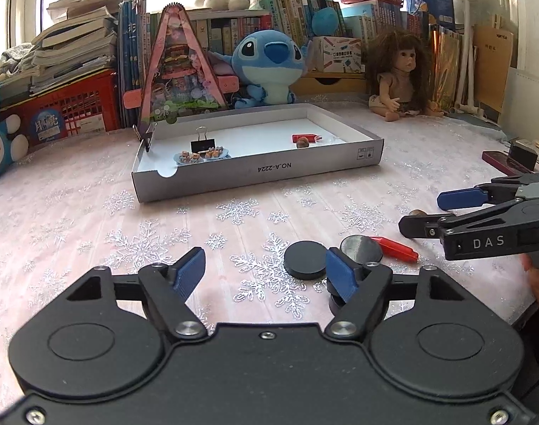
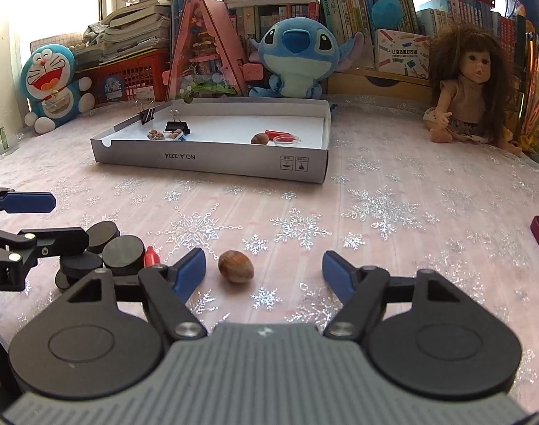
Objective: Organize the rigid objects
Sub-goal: 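Grasp black round puck with left gripper while right gripper grasps brown acorn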
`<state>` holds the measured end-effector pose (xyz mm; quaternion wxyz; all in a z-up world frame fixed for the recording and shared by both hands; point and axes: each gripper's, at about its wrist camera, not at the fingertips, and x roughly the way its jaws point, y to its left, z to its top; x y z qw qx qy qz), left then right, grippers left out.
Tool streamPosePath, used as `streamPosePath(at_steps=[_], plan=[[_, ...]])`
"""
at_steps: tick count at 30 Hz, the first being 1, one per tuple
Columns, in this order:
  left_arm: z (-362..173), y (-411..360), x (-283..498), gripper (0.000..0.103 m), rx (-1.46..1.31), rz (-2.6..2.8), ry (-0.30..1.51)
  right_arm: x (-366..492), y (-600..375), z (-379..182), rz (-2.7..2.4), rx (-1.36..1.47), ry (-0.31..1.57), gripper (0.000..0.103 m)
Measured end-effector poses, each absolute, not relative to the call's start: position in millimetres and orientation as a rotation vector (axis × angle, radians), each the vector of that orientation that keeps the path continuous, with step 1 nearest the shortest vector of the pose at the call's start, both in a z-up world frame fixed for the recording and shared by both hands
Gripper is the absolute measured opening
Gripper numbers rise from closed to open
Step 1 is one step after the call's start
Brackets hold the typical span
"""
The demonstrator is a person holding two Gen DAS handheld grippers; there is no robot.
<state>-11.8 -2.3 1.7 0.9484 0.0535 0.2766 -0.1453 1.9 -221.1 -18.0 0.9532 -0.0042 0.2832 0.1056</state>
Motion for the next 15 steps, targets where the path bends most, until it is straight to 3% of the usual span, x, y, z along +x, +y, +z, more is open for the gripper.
streamPosePath(at_steps=[5,15], plan=[[-1.1,-4.2,-7.3,0.059,0.1,-0.322,0.584,0.8,-219.6,-18.1,0.215,-0.014,0.574,0.079],[-7.7,-19.1,3.1,0.057,0.087,-0.335,0.612,1.1,-218.4,-18.9,0.217,-0.015,0.573,0.077]])
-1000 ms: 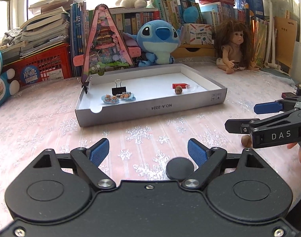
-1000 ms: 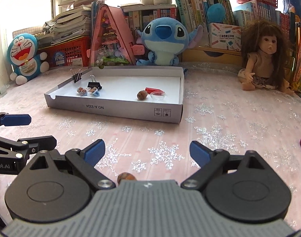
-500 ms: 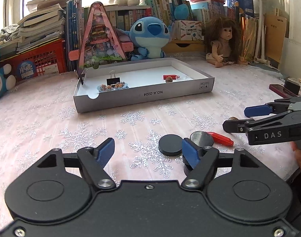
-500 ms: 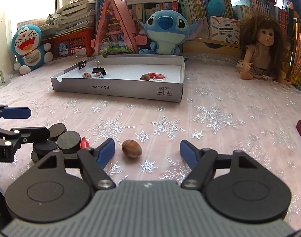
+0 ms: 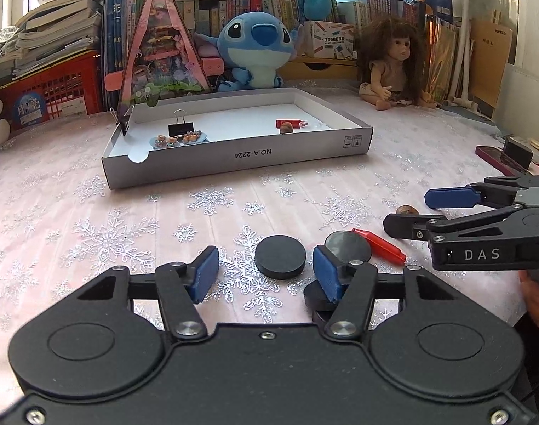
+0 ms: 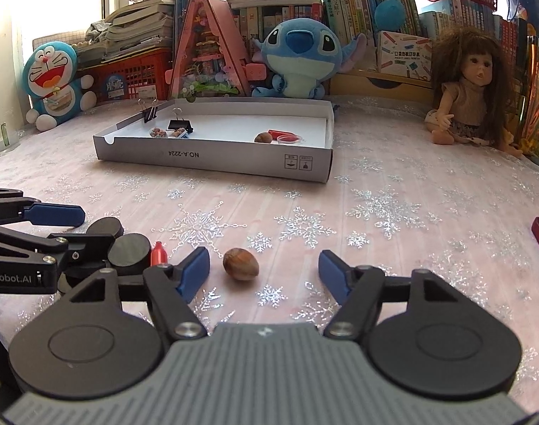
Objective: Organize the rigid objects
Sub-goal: 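Grasp black round puck with left gripper while right gripper grasps brown acorn, then carry the puck in left gripper into the tray while right gripper carries the acorn there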
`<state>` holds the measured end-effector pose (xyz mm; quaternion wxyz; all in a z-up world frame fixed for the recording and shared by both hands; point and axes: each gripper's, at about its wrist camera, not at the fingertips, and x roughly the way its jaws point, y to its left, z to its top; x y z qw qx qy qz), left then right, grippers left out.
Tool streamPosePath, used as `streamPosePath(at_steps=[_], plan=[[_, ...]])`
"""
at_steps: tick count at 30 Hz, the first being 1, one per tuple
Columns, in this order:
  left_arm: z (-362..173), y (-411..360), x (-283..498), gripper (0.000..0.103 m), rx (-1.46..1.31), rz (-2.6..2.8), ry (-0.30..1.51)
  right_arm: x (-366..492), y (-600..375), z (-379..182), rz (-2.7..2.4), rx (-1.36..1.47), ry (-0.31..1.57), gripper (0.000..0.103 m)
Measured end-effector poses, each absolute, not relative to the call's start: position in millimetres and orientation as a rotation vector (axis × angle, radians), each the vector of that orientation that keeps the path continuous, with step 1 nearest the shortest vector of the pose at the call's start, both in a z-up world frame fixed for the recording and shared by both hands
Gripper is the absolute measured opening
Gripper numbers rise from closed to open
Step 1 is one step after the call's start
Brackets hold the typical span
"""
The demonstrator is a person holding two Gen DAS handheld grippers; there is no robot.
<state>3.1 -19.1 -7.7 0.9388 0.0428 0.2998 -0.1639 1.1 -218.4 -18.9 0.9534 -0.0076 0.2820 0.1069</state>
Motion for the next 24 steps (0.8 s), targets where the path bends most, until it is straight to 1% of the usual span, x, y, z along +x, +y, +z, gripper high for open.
streamPosePath(at_steps=[4,6,8,10,12,13,15,16,18,21,24], plan=[[-7.8,-22.3,5.5,0.045,0.08,-0.344,0.614,1.8,-218.8,-19.1,0.216,-0.013,0.57,0.076],[-7.4,-23.3,5.7,0.04,0.079,-0.352,0.614,2.0,-219.6,-19.3,0.21,-0.009,0.568,0.073],[-7.0,-23.6,5.9,0.03,0.076,-0.36,0.615,2.3,-220.2,-19.4,0.208,-0.006,0.567,0.069],[-6.4,-24.0,6.2,0.03,0.074,-0.36,0.616,1.3,-220.5,-19.7,0.209,-0.005,0.564,0.064],[-6.1,-24.3,6.3,0.03,0.071,-0.357,0.617,0.1,-221.0,-19.5,0.215,-0.001,0.56,0.054],[-5.9,-24.4,6.4,0.03,0.07,-0.355,0.618,-0.3,-221.0,-19.3,0.22,0.003,0.559,0.052],[-5.3,-24.7,6.8,0.03,0.069,-0.351,0.618,-1.2,-220.2,-18.9,0.23,0.005,0.557,0.042],[-4.9,-24.8,7.0,0.03,0.069,-0.35,0.618,-1.5,-219.7,-18.8,0.231,0.003,0.557,0.039],[-4.4,-24.5,7.3,0.03,0.069,-0.347,0.616,-1.9,-218.2,-18.3,0.232,0.0,0.555,0.029],[-3.1,-24.2,9.6,0.03,0.065,-0.336,0.614,-1.0,-216.8,-17.6,0.231,-0.004,0.555,0.022],[-0.7,-24.2,13.8,0.03,0.061,-0.317,0.61,-0.3,-216.3,-17.4,0.228,-0.004,0.556,0.021]])
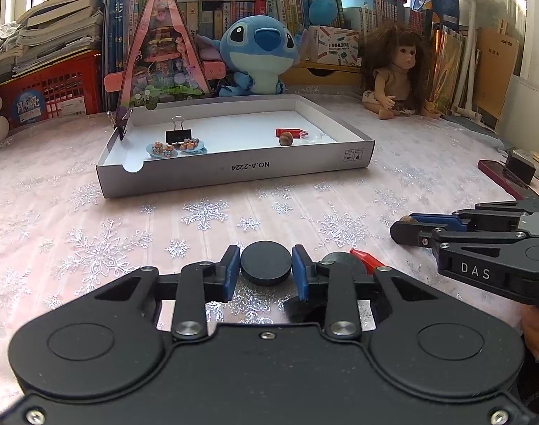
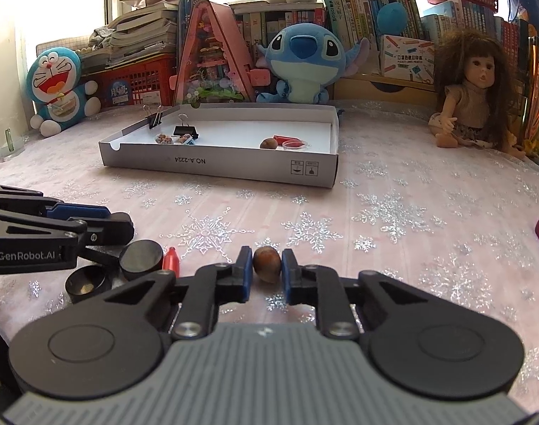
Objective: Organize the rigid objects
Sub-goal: 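Carry the puck in left gripper into the tray while right gripper carries the acorn there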
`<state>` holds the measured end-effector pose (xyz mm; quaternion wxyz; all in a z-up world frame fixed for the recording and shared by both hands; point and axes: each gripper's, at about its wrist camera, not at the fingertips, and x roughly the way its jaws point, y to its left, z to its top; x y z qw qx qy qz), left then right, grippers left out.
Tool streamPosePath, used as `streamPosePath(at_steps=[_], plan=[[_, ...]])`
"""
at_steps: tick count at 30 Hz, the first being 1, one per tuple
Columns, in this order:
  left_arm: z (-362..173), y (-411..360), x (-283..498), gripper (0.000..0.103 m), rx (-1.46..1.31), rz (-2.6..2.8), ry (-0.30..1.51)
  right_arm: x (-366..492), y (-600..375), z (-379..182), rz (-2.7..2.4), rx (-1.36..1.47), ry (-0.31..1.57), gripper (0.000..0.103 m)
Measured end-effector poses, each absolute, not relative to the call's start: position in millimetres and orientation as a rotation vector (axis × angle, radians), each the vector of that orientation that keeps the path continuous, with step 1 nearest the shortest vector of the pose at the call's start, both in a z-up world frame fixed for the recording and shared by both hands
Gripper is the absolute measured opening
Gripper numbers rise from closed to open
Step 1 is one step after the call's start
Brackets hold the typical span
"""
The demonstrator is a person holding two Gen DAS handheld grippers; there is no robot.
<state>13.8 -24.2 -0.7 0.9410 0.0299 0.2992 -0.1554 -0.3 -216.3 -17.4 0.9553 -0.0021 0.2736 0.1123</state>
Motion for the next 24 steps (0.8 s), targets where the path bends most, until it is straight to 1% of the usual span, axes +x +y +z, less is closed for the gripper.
streamPosePath(at_steps=[24], plan=[[2.7,-16.9,25.8,0.03,0.026,-0.242,0.609,3.4,-217.2,-13.6,0.221,0.007,0.551,0.021]])
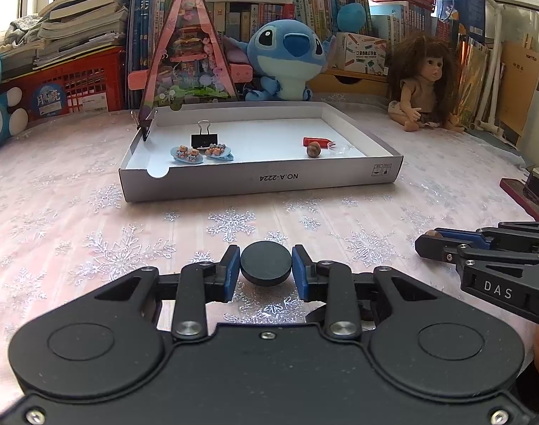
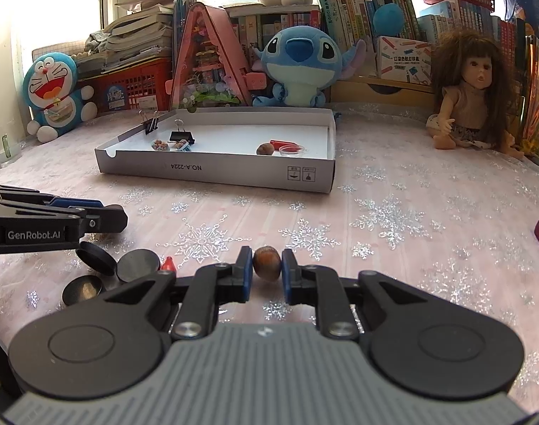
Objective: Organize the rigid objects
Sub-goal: 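Carry the puck in left gripper into the tray while right gripper carries the acorn there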
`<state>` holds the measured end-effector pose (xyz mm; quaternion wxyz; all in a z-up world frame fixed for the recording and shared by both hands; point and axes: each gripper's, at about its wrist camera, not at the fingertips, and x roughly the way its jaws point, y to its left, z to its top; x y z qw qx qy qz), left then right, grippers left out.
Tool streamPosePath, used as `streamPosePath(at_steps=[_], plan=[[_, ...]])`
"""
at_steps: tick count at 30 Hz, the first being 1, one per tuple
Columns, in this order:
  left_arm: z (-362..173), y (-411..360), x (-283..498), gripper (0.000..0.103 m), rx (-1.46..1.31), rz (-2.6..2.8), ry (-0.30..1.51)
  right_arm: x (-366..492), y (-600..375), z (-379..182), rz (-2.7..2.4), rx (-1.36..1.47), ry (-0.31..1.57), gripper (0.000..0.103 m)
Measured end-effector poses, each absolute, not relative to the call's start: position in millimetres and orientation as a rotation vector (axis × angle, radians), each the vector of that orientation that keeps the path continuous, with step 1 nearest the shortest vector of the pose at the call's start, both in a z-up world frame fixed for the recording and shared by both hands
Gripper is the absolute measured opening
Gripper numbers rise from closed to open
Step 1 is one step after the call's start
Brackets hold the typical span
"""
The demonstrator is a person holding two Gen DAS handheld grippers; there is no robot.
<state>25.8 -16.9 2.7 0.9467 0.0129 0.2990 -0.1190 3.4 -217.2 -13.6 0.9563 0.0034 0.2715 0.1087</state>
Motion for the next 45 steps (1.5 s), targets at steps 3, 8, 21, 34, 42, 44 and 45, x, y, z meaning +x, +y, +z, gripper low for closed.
streamPosePath(at_steps=[3,8,21,34,42,44,45], plan=[[3.6,-15.6,26.7,0.03,0.024,-0.237,0.607,3.6,-217.2,-13.7,0.221,0.006,0.55,0.021],[7.3,-12.7,29.4,0.03,0.019,-0.228,0.599,7.6,-218.8,-11.1,0.219,0.01,0.548,0.021],[30.0,7.7,55.6,0.03,-0.018,-0.142,0.549,34.4,-225.5,7.4,0.182,0.041,0.526,0.021],[53.4,15.1,99.1,0.03,-0.03,-0.083,0.51,76.4,-229.6,27.9,0.163,0.089,0.505,0.021],[61.4,24.0,132.7,0.03,-0.076,-0.064,0.519,104.1,-229.2,34.0,0.149,0.119,0.507,0.021],[60.7,24.3,140.4,0.03,-0.086,-0.065,0.52,111.8,-228.8,33.2,0.148,0.131,0.514,0.021],[59.7,23.4,144.1,0.03,-0.086,-0.066,0.522,115.2,-228.3,32.7,0.148,0.134,0.518,0.021]])
